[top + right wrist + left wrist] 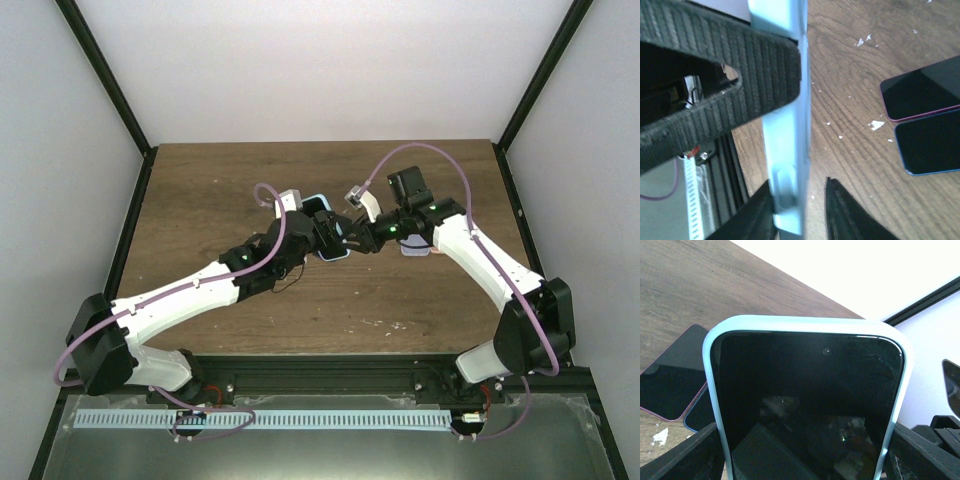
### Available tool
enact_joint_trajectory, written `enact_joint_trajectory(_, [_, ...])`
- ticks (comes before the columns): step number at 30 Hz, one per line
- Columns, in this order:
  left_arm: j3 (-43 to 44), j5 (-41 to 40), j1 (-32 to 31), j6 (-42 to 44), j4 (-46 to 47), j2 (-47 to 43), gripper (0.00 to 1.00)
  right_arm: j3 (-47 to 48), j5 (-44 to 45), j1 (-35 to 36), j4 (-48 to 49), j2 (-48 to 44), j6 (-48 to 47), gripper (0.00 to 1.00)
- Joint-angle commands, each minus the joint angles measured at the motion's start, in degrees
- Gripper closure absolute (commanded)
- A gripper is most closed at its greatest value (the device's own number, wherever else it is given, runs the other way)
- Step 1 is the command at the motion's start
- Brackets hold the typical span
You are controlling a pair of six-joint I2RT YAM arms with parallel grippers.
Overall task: Take the phone out of the phone case
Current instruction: Remove the phone case from the phone.
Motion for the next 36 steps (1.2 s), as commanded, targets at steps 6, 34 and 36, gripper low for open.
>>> enact_joint_trajectory(6, [1.51,-3.13,-0.4,-0.86,1.3,-0.22,0.16,3.49,1.44,1.18,0.95,1.38,1.01,0.99])
enact_joint_trajectory(34, [-30.77,49.89,13.69,20.06,46.96,-19.24,0.23,0.77,-22.54,-2.84,-4.94,-5.04,-7.81,0.99])
enact_joint_trajectory(36, [-30.01,50.85,13.72,19.84,48.2,-17.72,0.26,1.0,-23.62,-2.89,-5.91,-4.72,-8.77,0.99])
